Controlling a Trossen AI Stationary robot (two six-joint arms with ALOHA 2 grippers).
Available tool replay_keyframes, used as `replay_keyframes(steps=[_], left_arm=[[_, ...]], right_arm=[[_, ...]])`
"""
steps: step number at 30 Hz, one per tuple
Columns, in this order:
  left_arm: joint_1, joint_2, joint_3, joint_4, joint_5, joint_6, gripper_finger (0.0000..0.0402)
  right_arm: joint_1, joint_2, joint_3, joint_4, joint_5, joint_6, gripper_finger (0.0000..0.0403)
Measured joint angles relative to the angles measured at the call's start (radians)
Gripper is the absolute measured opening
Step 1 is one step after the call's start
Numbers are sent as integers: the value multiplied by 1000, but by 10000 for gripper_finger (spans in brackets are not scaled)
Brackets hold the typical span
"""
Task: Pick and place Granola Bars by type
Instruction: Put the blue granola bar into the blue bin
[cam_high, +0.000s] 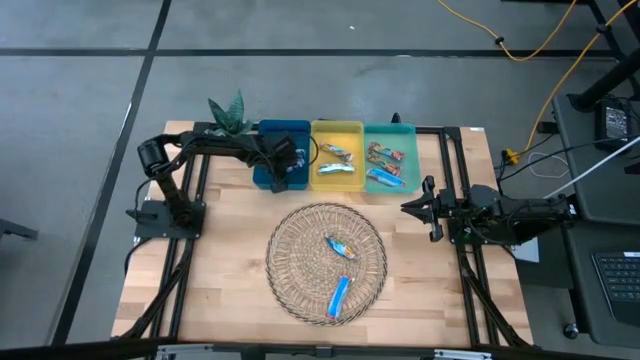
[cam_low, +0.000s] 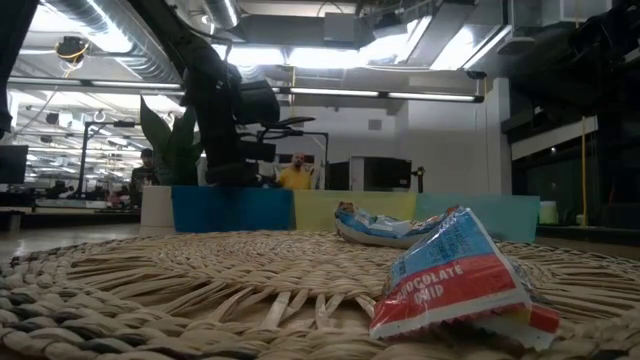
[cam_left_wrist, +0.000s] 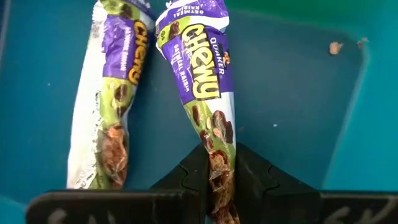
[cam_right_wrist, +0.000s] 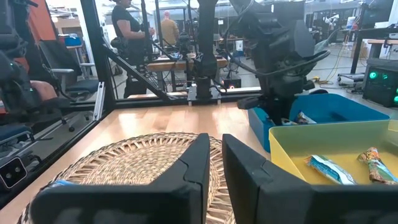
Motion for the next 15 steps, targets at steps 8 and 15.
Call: replay_keyframes(steps=[8,15], left_arm=[[4,24,0,7,-2,27,47],[4,64,6,23,7,21,47]], right_arm=[[0,0,0,0,0,0,49],[0,0,0,0,0,0,49]])
